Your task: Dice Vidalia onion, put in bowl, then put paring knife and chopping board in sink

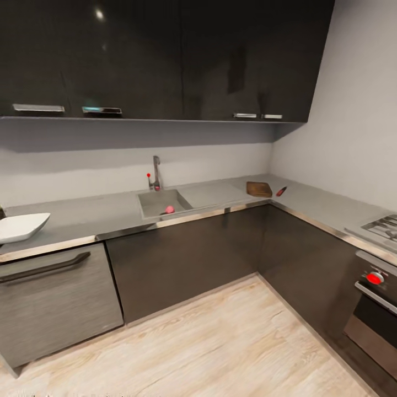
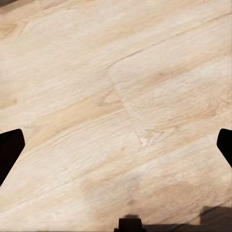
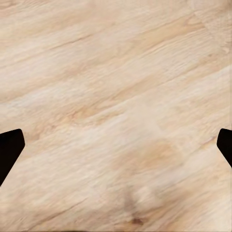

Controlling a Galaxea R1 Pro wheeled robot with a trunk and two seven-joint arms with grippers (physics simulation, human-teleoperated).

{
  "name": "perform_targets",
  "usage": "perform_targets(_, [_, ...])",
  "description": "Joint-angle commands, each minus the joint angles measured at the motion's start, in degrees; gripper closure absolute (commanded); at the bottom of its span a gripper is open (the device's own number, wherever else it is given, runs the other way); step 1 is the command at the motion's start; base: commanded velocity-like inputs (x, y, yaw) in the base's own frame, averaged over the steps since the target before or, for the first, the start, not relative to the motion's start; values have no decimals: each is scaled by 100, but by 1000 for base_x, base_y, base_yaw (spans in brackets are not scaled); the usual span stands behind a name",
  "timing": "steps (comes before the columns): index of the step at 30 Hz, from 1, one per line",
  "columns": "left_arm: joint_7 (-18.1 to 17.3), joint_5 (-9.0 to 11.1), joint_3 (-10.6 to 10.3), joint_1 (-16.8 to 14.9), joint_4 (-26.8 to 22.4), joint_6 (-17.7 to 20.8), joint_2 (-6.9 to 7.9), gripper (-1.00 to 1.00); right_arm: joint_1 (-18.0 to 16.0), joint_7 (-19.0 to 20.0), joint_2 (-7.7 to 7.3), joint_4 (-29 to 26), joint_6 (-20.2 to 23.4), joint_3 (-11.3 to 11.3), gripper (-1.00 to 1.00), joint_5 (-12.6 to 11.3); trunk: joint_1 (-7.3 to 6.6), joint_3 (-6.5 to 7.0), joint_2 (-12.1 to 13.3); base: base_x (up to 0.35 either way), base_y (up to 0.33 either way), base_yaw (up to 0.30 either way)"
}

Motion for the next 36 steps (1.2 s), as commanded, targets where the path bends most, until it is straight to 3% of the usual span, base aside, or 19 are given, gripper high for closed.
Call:
perform_targets(1, [2,1,2,1,-6,-9,0,-100,-2,-24,1,4,-16,4,-100,4,1,-5,-2,128,-105,276])
perform_targets(11, [2,1,2,3,-6,-9,0,-100,-4,-22,-6,4,-16,2,-100,0,1,-5,-2,173,-162,248])
perform_targets(19, [2,1,-1,1,-10,-15,0,-100,-1,-18,-8,0,-16,-2,-100,-2,1,-5,-2,184,-184,25])
perform_targets(36, [2,1,11,2,-7,-16,0,-100,-3,-16,-8,-3,-16,-2,-100,0,-43,31,78,9,-9,0])
